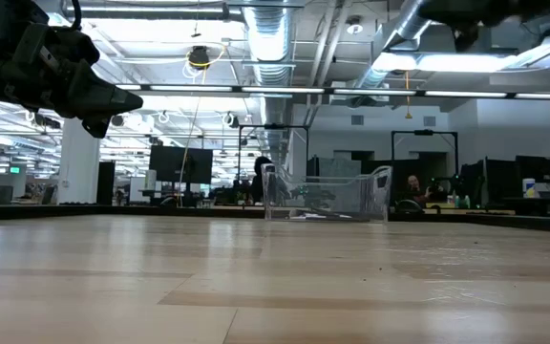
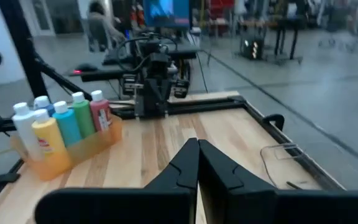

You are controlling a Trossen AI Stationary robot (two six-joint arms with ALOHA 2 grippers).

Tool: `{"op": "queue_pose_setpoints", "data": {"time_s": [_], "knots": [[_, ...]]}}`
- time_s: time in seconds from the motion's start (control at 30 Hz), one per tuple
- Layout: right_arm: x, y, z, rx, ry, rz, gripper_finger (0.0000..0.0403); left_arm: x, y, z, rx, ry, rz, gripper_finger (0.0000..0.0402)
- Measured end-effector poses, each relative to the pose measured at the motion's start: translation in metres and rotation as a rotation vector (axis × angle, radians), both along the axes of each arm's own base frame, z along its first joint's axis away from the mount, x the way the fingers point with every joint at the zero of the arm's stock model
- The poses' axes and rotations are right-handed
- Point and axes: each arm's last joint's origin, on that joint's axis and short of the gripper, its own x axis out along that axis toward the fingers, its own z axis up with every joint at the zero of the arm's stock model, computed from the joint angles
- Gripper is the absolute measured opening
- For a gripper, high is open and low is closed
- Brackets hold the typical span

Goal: Pick & Place Paint Supplies
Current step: Return to Home Position

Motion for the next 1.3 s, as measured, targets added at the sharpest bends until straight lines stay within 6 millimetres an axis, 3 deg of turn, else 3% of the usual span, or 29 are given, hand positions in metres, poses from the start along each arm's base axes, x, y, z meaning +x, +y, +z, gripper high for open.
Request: {"op": "queue_pose_setpoints", "data": {"time_s": [0.27, 0.43, 0.7, 0.93, 1.3], "knots": [[-0.028, -0.005, -0.054, -0.019, -0.143, 0.012, 0.0000, 0.000, 0.000, 0.000, 0.000, 0.000, 0.000, 0.0000], [-0.039, -0.006, -0.077, -0.033, -0.211, 0.019, 0.0000, 0.000, 0.000, 0.000, 0.000, 0.000, 0.000, 0.0000], [-0.039, -0.005, -0.096, -0.109, -0.238, 0.068, 0.0000, 0.000, 0.000, 0.000, 0.000, 0.002, 0.000, 0.0000], [-0.033, -0.003, -0.125, -0.116, -0.109, 0.158, 0.0000, 0.000, 0.000, -0.001, 0.000, 0.005, 0.000, 0.0000], [-0.033, -0.005, -0.127, -0.119, -0.082, 0.101, 0.0000, 0.001, 0.000, -0.001, -0.002, 0.012, 0.000, 0.0000]]}}
